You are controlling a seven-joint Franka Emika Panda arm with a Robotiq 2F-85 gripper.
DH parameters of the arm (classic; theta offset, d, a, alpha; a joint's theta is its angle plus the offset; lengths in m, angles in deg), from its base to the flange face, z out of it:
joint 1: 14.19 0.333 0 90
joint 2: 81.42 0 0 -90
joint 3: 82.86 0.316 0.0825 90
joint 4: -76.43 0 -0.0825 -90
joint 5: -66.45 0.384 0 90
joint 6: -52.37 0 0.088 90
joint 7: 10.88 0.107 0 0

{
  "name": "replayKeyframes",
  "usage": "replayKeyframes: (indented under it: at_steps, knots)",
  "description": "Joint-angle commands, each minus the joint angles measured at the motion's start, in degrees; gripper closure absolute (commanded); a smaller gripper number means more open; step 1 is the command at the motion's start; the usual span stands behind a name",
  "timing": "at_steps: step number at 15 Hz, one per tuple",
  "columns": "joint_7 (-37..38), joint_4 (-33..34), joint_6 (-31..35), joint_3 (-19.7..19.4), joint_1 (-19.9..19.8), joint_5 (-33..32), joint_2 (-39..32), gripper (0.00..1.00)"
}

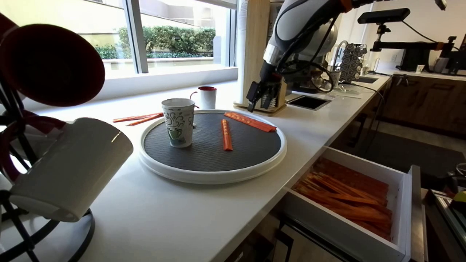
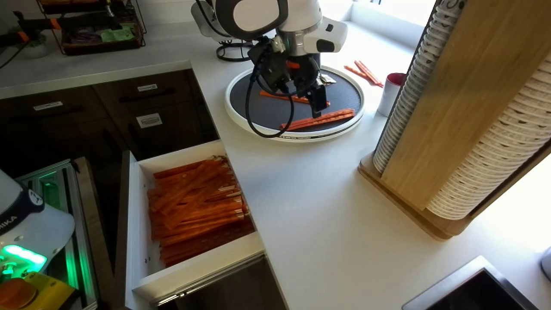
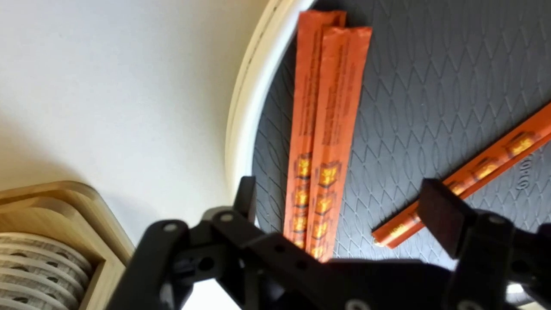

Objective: Put the ruler inside the drawer

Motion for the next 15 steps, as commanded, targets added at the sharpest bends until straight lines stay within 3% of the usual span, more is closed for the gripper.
replayKeyframes:
  at_steps: [1,2,4,5,7,8,13,14,15]
  knots:
    - [0.65,3.19,1.02,1.23,-1.1,-0.21,-4.19,0.11]
    - [0.84,3.87,1.09,1.37,-1.14,-0.32,-5.07,0.23]
    - [1.12,4.89,1.37,1.46,-1.04,-0.95,-6.47,0.24]
    - [1.32,5.38,1.42,1.4,-0.93,-1.38,-7.12,0.34]
    - [1.48,6.21,1.19,1.47,-0.89,-1.81,-8.2,0.39]
    - [1.65,6.52,1.07,1.46,-0.82,-2.03,-8.61,0.5]
    - [2.37,7.82,0.75,1.2,-0.65,-3.17,-9.86,0.56]
    - [2.57,7.96,0.71,1.13,-0.6,-3.5,-9.95,0.69]
    - [2.78,8.14,0.49,1.05,-0.55,-3.9,-10.06,0.71]
